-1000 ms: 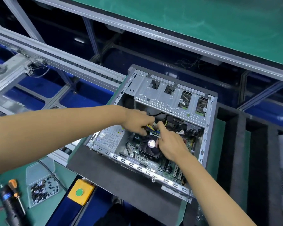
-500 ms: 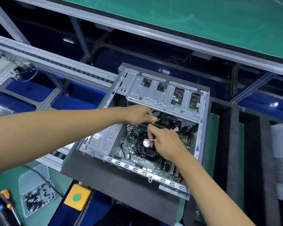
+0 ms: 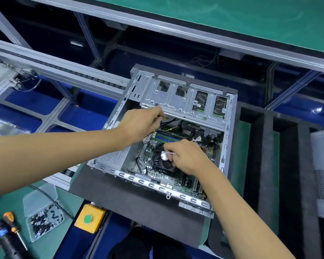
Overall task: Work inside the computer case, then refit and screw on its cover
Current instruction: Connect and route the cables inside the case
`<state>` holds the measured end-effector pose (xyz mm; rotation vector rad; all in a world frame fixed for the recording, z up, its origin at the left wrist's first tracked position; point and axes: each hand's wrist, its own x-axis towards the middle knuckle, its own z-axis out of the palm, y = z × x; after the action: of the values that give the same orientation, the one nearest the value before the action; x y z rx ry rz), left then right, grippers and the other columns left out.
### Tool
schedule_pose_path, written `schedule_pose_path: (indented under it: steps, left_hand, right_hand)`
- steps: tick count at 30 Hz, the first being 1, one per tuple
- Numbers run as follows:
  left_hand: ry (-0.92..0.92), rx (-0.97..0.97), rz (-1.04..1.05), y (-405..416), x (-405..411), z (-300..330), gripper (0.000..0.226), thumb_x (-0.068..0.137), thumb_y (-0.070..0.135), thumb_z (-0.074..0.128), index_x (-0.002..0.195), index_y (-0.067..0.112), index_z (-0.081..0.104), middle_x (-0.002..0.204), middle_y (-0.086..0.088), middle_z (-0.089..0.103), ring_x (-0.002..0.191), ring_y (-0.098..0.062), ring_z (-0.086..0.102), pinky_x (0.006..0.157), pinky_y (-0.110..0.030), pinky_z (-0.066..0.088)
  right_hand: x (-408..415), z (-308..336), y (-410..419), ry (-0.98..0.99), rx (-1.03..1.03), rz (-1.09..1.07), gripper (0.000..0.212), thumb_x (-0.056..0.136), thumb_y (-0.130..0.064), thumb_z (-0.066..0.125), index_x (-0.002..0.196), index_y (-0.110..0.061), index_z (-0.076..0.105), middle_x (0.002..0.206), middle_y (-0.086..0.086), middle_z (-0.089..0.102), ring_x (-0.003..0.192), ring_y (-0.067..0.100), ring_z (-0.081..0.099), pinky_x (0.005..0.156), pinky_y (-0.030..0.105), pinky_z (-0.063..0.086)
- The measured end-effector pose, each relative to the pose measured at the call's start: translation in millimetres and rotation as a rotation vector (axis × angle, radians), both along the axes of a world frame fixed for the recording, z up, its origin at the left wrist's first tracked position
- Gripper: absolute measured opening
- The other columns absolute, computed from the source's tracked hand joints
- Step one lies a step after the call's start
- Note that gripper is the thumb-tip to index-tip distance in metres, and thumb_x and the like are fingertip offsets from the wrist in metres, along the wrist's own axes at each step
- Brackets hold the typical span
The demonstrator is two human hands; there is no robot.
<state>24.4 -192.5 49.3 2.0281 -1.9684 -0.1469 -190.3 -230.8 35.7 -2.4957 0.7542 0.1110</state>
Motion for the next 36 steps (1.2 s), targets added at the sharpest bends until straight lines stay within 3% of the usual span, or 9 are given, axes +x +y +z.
schedule_pose_path:
  steps: [4, 8, 11, 14, 18, 22, 25, 30, 36]
  left_hand:
    - [-0.049, 0.090, -0.197, 0, -3, 7, 0.039, 0.093, 0.056, 0.062, 0.127, 0.039, 0.055, 0.093, 0.018, 0.072, 0.071, -0.010, 0.068, 0.060, -0.033, 0.052]
    - [-0.121, 0.197, -0.326, -9, -16, 8, 0.029, 0.095, 0.037, 0.067, 0.124, 0.041, 0.064, 0.112, 0.018, 0.069, 0.095, -0.015, 0.069, 0.069, -0.031, 0.046]
    - [-0.070, 0.327, -0.404, -18, -25, 14, 0.035, 0.097, 0.036, 0.065, 0.131, 0.041, 0.059, 0.119, 0.018, 0.069, 0.104, -0.012, 0.066, 0.080, -0.034, 0.050]
    - [-0.352, 0.287, -0.616, -30, -31, 23, 0.025, 0.097, 0.043, 0.057, 0.122, 0.036, 0.060, 0.110, 0.014, 0.066, 0.102, -0.015, 0.061, 0.076, -0.038, 0.055]
    - [-0.581, 0.227, -0.800, -41, -54, 10, 0.013, 0.098, 0.019, 0.054, 0.109, 0.025, 0.058, 0.096, 0.008, 0.065, 0.091, -0.019, 0.061, 0.080, -0.037, 0.052]
    - [-0.386, 0.403, -0.530, -54, -62, -3, 0.018, 0.100, 0.026, 0.053, 0.116, 0.024, 0.061, 0.099, 0.003, 0.071, 0.093, -0.024, 0.065, 0.083, -0.043, 0.053]
    - [-0.350, 0.301, -0.406, -54, -66, -21, 0.022, 0.102, 0.034, 0.052, 0.116, 0.020, 0.062, 0.100, 0.000, 0.072, 0.095, -0.025, 0.067, 0.081, -0.041, 0.052]
    - [-0.305, 0.265, -0.156, -57, -63, -33, 0.027, 0.103, 0.037, 0.055, 0.087, 0.017, 0.049, 0.092, -0.009, 0.070, 0.087, -0.033, 0.068, 0.065, -0.036, 0.039]
    - [-0.351, 0.258, -0.202, -59, -63, -37, 0.027, 0.104, 0.035, 0.054, 0.086, 0.017, 0.045, 0.088, -0.008, 0.069, 0.083, -0.031, 0.067, 0.064, -0.036, 0.036]
  right_hand:
    - [1, 3, 1, 0.022, -0.002, 0.026, 0.011, 0.080, -0.018, 0.040, 0.077, -0.021, 0.051, 0.065, -0.003, 0.062, 0.069, 0.023, 0.057, 0.069, 0.038, 0.049]
    - [2, 7, 2, 0.052, 0.008, 0.064, 0.022, 0.067, -0.025, 0.032, 0.075, -0.018, 0.051, 0.066, -0.001, 0.058, 0.065, 0.024, 0.052, 0.056, 0.035, 0.037]
    - [0, 8, 2, 0.070, 0.035, 0.067, 0.023, 0.065, -0.026, 0.033, 0.073, -0.017, 0.053, 0.064, 0.001, 0.058, 0.067, 0.029, 0.054, 0.057, 0.035, 0.038]
    - [-1, 10, 3, 0.081, 0.068, 0.058, 0.020, 0.070, -0.028, 0.035, 0.072, -0.018, 0.053, 0.063, -0.001, 0.058, 0.069, 0.030, 0.057, 0.066, 0.039, 0.050]
    - [-1, 11, 2, 0.074, 0.087, 0.043, 0.021, 0.083, -0.020, 0.046, 0.064, -0.026, 0.051, 0.059, -0.005, 0.058, 0.067, 0.025, 0.060, 0.074, 0.042, 0.055]
    - [-3, 10, 2, 0.066, 0.073, 0.037, 0.020, 0.086, -0.018, 0.047, 0.069, -0.021, 0.056, 0.061, -0.002, 0.061, 0.074, 0.027, 0.062, 0.075, 0.043, 0.055]
    - [-3, 12, 3, 0.066, 0.069, 0.056, 0.021, 0.084, -0.020, 0.044, 0.066, -0.024, 0.053, 0.060, -0.002, 0.061, 0.071, 0.028, 0.061, 0.073, 0.044, 0.055]
    - [-3, 15, 6, 0.083, 0.077, 0.072, 0.019, 0.077, -0.022, 0.036, 0.067, -0.024, 0.053, 0.064, 0.000, 0.063, 0.073, 0.029, 0.061, 0.076, 0.044, 0.054]
    - [-2, 15, 4, 0.080, 0.077, 0.053, 0.018, 0.083, -0.014, 0.044, 0.073, -0.017, 0.058, 0.066, 0.004, 0.064, 0.072, 0.029, 0.061, 0.077, 0.045, 0.054]
